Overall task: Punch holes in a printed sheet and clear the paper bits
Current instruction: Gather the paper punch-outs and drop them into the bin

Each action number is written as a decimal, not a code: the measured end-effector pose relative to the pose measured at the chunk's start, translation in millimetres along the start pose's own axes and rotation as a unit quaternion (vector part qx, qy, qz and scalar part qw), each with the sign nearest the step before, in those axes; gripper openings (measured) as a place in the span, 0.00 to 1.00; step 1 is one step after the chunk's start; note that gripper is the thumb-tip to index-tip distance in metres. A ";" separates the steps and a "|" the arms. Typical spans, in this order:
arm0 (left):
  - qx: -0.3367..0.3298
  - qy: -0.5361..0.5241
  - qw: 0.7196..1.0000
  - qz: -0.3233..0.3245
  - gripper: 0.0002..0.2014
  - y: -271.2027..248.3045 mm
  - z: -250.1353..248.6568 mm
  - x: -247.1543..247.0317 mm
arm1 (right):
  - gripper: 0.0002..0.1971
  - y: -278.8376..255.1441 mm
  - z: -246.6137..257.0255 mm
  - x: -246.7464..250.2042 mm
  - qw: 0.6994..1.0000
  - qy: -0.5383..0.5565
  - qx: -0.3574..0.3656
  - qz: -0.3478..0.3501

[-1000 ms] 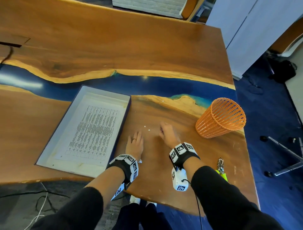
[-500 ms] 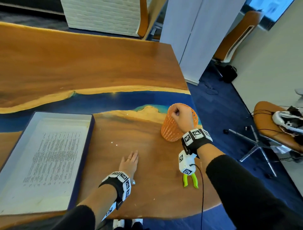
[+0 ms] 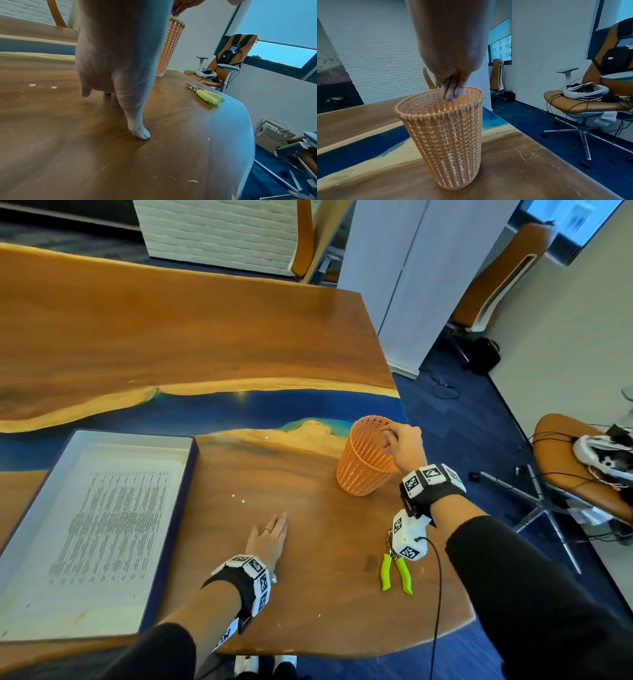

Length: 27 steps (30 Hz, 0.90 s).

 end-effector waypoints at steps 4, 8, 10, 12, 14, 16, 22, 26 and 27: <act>-0.002 0.006 1.000 -0.007 0.61 -1.1 0.4 0.4 | 0.05 -1.5 0.0 2.6 1.000 -0.009 -0.010 -0.016; -0.009 -0.008 1.000 -0.029 0.58 -1.5 5.1 1.4 | 0.02 -2.5 9.6 5.8 0.998 -0.046 0.005 -0.041; -0.007 -0.007 0.999 -0.045 0.57 -2.1 10.4 0.3 | 0.02 -1.3 23.8 1.6 0.997 -0.041 0.040 -0.055; 0.006 -0.011 0.998 -0.062 0.55 -5.0 19.4 -1.1 | 0.03 0.5 41.4 -11.4 0.995 -0.033 0.082 -0.052; 0.030 -0.028 0.996 -0.085 0.53 -9.5 33.1 -2.1 | 0.03 0.5 60.4 -32.5 0.992 -0.030 0.117 -0.028; 0.060 -0.052 0.990 -0.113 0.50 -13.3 51.5 -3.2 | 0.04 -2.0 77.3 -59.8 0.990 -0.026 0.141 0.012; 0.143 -0.121 0.971 -0.150 0.49 -22.3 105.1 -10.7 | 0.05 -33.7 100.0 -153.8 0.977 -0.025 0.153 0.146; 0.156 -0.161 0.963 -0.150 0.51 -18.7 121.0 -18.7 | 0.08 -54.5 104.6 -203.7 0.961 -0.049 0.133 0.235; 0.158 -0.169 0.961 -0.151 0.51 -17.1 121.7 -20.8 | 0.09 -57.6 104.2 -213.9 0.958 -0.051 0.129 0.250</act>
Point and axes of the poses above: each hand's wrist, its own y-axis towards the middle knuckle, its own x-axis out of the back of the hand, z = x × y, the point moved 3 cm from there along y, towards the middle knuckle, and after that the axes turned 2 degrees about z, right-handed, at the moved point
